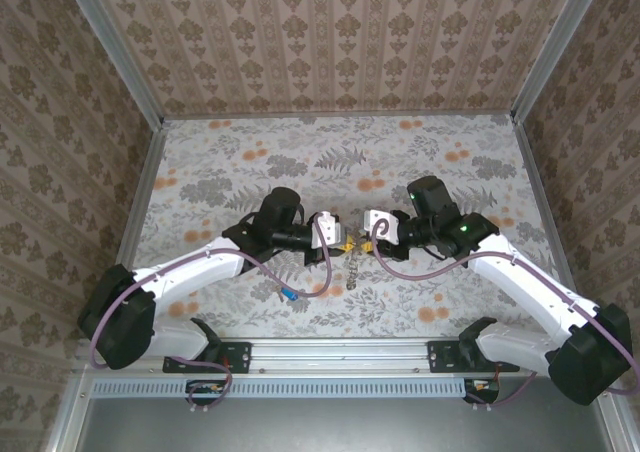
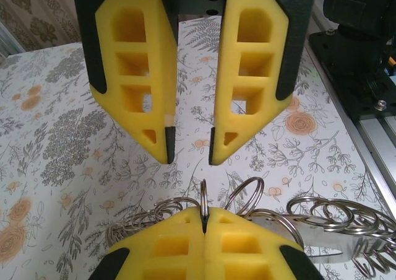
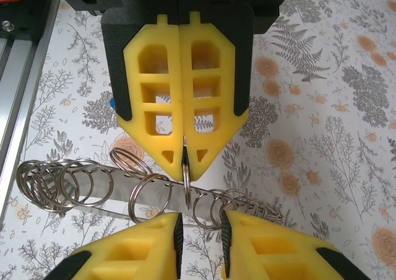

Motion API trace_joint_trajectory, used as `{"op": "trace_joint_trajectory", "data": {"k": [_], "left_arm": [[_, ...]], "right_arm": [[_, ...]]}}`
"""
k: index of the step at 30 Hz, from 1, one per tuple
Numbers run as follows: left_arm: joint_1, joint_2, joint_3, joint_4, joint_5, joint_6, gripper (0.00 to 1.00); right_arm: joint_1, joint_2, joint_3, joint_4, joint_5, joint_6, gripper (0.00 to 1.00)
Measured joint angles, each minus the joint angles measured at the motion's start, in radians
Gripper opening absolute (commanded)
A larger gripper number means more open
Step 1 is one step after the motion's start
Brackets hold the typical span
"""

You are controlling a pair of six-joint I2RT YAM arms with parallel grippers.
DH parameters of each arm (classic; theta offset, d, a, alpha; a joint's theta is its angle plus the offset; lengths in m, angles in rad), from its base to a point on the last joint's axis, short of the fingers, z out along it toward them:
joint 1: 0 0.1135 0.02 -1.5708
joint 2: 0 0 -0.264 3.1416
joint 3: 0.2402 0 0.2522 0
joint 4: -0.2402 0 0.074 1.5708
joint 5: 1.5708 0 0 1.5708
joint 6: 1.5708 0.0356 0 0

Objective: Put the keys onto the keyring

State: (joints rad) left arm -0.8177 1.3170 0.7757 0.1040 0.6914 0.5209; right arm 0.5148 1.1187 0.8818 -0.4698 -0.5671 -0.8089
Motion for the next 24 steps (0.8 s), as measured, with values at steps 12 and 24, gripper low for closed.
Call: {"op": "trace_joint_trajectory", "data": {"k": [12,24], "left_arm": [[0.000,0.000,0.000,0.041,0.008,-0.005,0.00],[0.002,-0.020,-0.010,0.037,0.002,-0.011,0.00]], "right_arm": [[0.027,0.024,0.000,0.047,-0.014,0.025,0.26],[0.030,0.033,-0.002,0.052,-0.013,0.034,0.00]]}}
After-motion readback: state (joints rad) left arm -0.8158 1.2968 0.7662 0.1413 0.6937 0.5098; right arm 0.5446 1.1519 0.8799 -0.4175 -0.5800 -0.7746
